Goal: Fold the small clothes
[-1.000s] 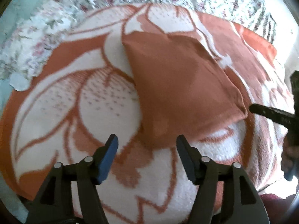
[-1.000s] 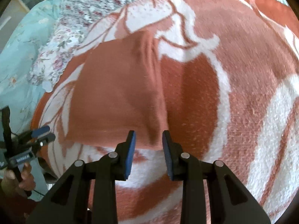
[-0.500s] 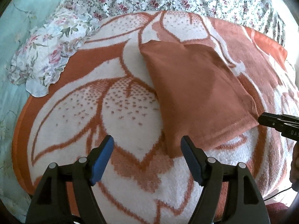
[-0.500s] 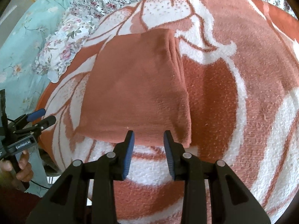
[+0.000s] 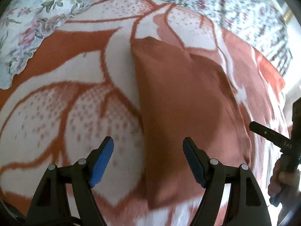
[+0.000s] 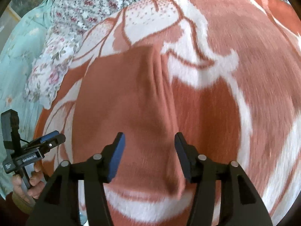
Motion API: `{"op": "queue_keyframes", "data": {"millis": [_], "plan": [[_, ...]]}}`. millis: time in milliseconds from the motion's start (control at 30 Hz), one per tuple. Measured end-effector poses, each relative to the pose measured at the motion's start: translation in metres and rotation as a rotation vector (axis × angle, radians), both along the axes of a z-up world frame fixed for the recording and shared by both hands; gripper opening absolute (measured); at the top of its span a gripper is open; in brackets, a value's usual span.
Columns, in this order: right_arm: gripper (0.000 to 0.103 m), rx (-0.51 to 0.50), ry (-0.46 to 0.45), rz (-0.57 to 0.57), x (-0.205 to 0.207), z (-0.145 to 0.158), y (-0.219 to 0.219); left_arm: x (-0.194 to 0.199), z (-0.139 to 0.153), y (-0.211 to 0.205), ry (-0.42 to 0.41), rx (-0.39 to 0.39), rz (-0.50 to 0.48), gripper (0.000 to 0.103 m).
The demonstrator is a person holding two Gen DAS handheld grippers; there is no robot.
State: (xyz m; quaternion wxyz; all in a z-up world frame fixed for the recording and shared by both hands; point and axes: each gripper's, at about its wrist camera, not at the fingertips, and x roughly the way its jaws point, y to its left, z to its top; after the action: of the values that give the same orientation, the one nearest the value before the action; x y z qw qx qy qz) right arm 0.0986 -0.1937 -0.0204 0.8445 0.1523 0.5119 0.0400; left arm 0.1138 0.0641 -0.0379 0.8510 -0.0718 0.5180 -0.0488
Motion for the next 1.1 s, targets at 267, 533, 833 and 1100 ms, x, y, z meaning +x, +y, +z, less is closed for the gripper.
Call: {"op": "queue_keyframes", "data": {"millis": [267, 533, 833, 1100], "plan": [[0.056, 0.112, 0.004, 0.001, 0.093, -0.027, -0.031, 0.066, -0.022, 0.011, 0.037, 0.019, 0.148, 0.076], [0.011, 0.163, -0.035, 0.115, 0.121, -0.027, -0.033, 0.093, -0.025, -0.002, 0.047, 0.086, 0.213, 0.060], [0.012, 0.052, -0.001, 0.076, 0.118, -0.052, -0.023, 0.098, -0.039, -0.017, 0.051, 0.141, 0.144, 0.063], [0.024, 0.033, -0.019, -0.013, 0.088, -0.017, -0.025, 0.060, -0.019, -0.009, 0.013, 0.151, 0.078, 0.066]]}}
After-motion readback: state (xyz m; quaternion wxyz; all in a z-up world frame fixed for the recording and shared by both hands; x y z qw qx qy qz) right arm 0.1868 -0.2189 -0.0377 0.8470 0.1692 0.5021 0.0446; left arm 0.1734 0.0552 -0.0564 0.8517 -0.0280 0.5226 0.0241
